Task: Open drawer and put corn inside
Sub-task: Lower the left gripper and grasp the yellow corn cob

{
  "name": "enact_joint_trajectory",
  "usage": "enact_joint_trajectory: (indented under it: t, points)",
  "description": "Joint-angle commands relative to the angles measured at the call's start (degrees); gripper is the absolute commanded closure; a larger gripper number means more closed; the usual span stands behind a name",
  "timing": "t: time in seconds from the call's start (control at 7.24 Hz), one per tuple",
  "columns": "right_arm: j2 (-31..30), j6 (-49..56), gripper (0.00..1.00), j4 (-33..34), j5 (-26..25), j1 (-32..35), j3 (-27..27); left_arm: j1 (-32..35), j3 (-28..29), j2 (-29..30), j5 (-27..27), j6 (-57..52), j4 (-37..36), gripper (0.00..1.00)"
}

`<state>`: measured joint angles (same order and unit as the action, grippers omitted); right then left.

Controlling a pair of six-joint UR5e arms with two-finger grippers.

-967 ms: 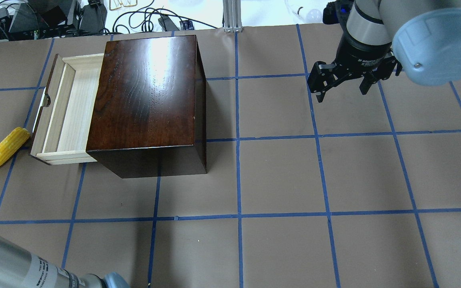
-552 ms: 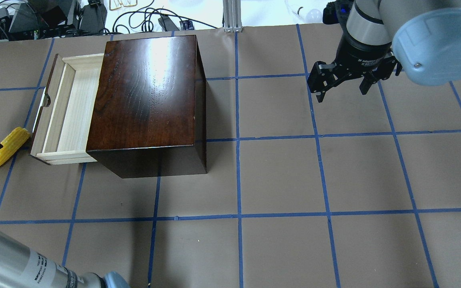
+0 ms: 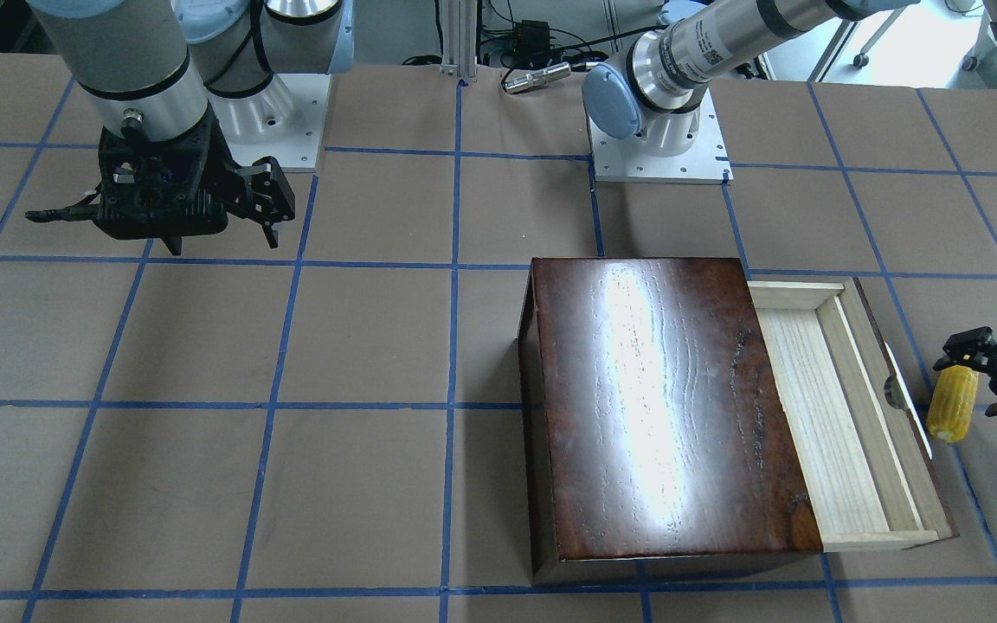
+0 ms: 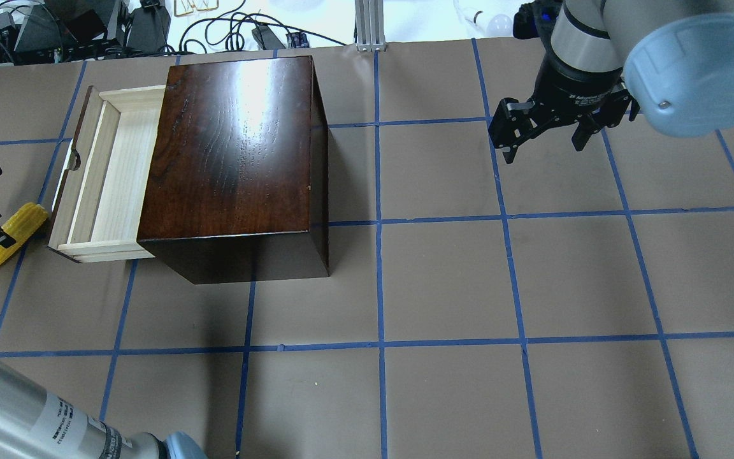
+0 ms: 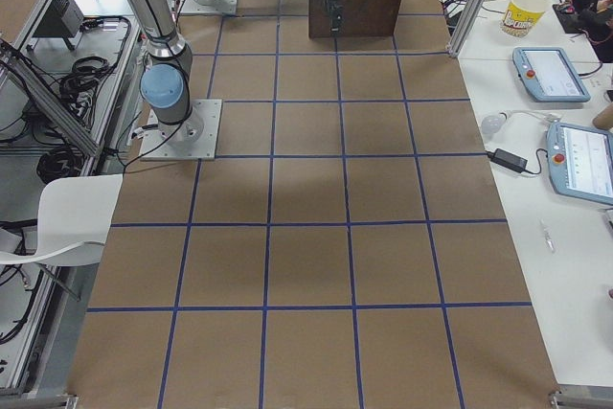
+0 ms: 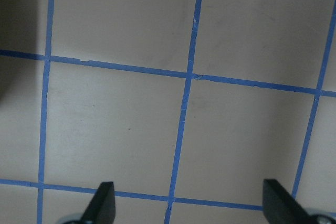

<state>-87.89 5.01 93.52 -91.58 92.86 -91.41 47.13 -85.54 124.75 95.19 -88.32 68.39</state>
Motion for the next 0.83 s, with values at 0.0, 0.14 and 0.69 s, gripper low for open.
enact_joint_trajectory:
  t: [0.0, 0.14, 0.69]
  points:
    - [0.0, 0.0, 0.0, 0.0, 0.0, -0.1, 0.0, 0.0, -1.9, 0.4, 0.1, 0.0, -3.5, 0.0]
    - [0.0, 0.0, 0.0, 0.0, 0.0, 0.0, 0.0, 0.0, -3.5, 0.4, 0.2, -0.5, -7.1, 0.0]
    - [0.0, 0.1, 0.0, 0.0, 0.0, 0.0, 0.0, 0.0, -5.0, 0.1, 2.4, -1.1, -9.6, 0.23]
